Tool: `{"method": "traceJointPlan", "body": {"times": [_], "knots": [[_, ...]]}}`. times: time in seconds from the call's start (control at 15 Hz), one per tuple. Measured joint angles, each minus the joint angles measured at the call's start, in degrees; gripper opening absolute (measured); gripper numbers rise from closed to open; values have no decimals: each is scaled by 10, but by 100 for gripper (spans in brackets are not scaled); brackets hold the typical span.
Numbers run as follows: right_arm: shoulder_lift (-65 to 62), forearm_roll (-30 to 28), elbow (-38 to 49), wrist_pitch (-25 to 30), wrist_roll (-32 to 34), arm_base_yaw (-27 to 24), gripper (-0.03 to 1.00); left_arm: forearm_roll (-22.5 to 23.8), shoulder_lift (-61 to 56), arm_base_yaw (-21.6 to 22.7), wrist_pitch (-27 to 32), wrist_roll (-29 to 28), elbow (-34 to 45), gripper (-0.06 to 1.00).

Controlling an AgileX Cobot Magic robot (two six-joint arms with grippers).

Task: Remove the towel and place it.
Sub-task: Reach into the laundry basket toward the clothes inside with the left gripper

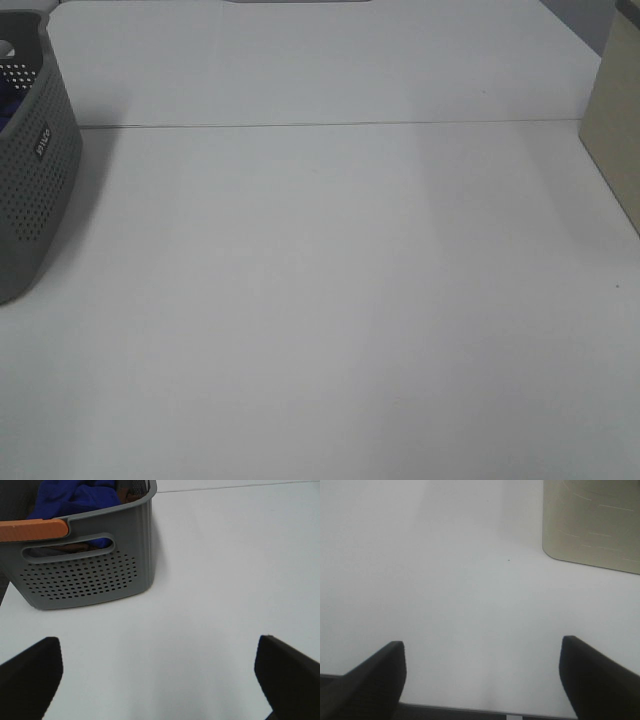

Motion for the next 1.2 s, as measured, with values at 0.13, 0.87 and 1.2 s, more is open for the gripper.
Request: {"method": "traceJointPlan", "body": {"times": [0.13,0.87,1.2], "knots": [[0,0,0,0,0,0,83,0,0,0,0,0,0,99],[0,0,0,0,0,0,83,0,0,0,0,0,0,99],[0,0,0,0,0,0,83,-6,67,0,-2,1,-42,99]]}}
